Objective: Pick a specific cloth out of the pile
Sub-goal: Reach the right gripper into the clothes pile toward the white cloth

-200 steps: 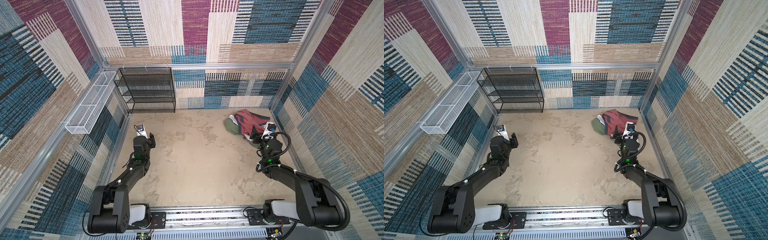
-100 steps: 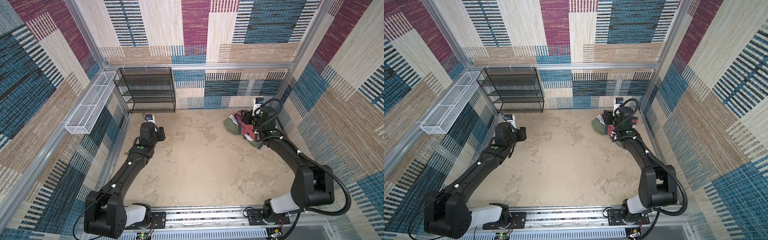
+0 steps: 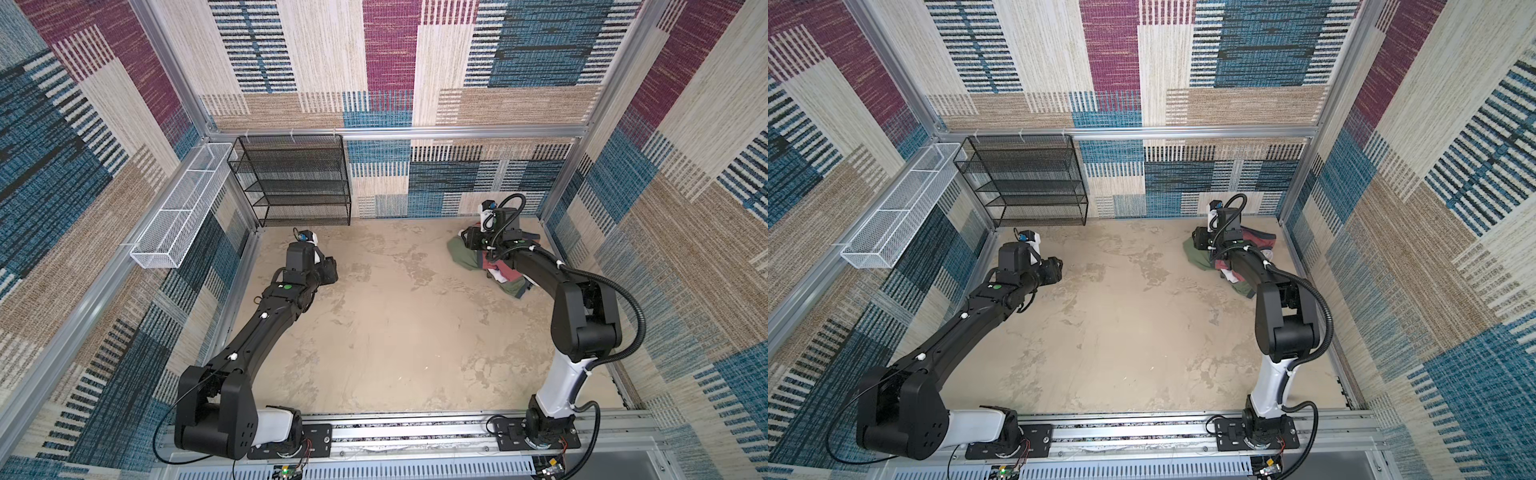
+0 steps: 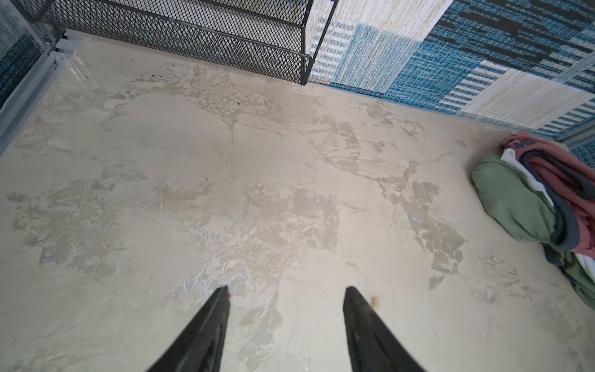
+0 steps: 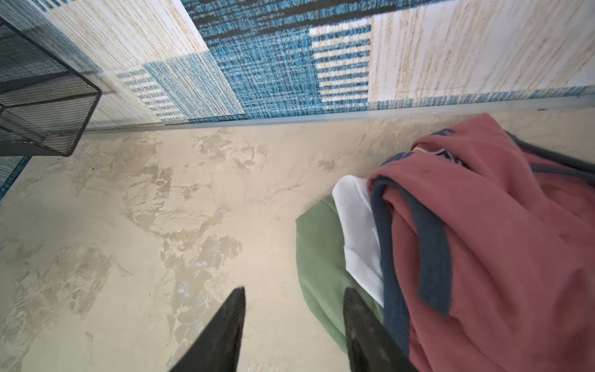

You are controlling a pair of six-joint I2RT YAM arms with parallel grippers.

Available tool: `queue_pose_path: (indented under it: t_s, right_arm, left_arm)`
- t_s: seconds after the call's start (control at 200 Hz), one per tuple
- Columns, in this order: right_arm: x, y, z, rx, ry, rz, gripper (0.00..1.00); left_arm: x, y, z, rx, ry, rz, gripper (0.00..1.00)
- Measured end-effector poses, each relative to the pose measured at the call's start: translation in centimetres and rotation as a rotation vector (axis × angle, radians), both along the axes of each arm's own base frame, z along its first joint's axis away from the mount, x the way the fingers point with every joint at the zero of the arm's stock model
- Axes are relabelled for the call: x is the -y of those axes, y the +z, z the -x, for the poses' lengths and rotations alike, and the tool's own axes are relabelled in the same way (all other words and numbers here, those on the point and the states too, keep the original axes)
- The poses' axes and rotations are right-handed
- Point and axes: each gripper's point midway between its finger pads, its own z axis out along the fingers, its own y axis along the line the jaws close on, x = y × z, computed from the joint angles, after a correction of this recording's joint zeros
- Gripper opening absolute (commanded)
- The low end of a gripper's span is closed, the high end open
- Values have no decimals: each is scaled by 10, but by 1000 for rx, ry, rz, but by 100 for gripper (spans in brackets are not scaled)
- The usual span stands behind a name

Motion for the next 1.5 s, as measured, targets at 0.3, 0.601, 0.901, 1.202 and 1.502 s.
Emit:
queue_pose_path:
  t_s: [0.3, 0.601, 0.901, 1.202, 1.502]
  right_arm:
    - [2, -32, -17, -72, -25, 21, 42]
    - [5, -49, -28, -104, -68, 94, 43]
    - [12, -57, -36, -117, -106, 181, 39]
    - [18, -60, -46, -115, -123, 229, 36]
    - [19, -76, -47, -148, -123, 252, 32]
  left_arm:
    - [4, -11, -3, -28, -16, 7, 59]
    - [5, -17, -6, -37, -16, 5, 58]
    - [5, -18, -9, -31, -16, 6, 58]
    - [5, -18, -11, -28, -17, 6, 58]
    - [5, -21, -11, -35, -16, 4, 57]
